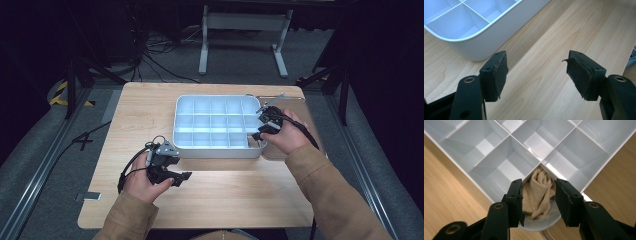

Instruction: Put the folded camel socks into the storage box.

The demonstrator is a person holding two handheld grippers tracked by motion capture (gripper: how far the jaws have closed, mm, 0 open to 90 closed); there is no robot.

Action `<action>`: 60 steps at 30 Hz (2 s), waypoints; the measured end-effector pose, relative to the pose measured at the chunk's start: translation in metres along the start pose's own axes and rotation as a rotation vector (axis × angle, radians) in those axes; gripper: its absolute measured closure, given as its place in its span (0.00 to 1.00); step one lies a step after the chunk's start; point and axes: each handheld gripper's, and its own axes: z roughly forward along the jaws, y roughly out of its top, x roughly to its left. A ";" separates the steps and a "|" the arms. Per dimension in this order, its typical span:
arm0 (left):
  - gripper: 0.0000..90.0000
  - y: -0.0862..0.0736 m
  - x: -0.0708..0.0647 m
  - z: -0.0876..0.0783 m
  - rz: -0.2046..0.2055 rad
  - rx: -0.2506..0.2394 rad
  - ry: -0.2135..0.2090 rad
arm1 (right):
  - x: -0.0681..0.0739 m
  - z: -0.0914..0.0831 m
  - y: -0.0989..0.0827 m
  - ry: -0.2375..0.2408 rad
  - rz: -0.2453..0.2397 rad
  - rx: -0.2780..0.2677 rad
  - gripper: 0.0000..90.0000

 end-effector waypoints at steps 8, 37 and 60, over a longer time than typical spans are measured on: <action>0.38 -0.002 0.002 -0.005 -0.009 0.004 0.004 | 0.006 -0.032 -0.012 0.037 -0.042 -0.113 0.63; 0.39 -0.001 -0.007 -0.008 0.050 -0.002 -0.020 | 0.041 -0.062 -0.068 0.183 -0.125 -0.315 0.52; 0.39 -0.005 -0.003 -0.005 0.052 0.017 -0.021 | 0.071 -0.010 -0.103 0.210 -0.167 -0.275 0.50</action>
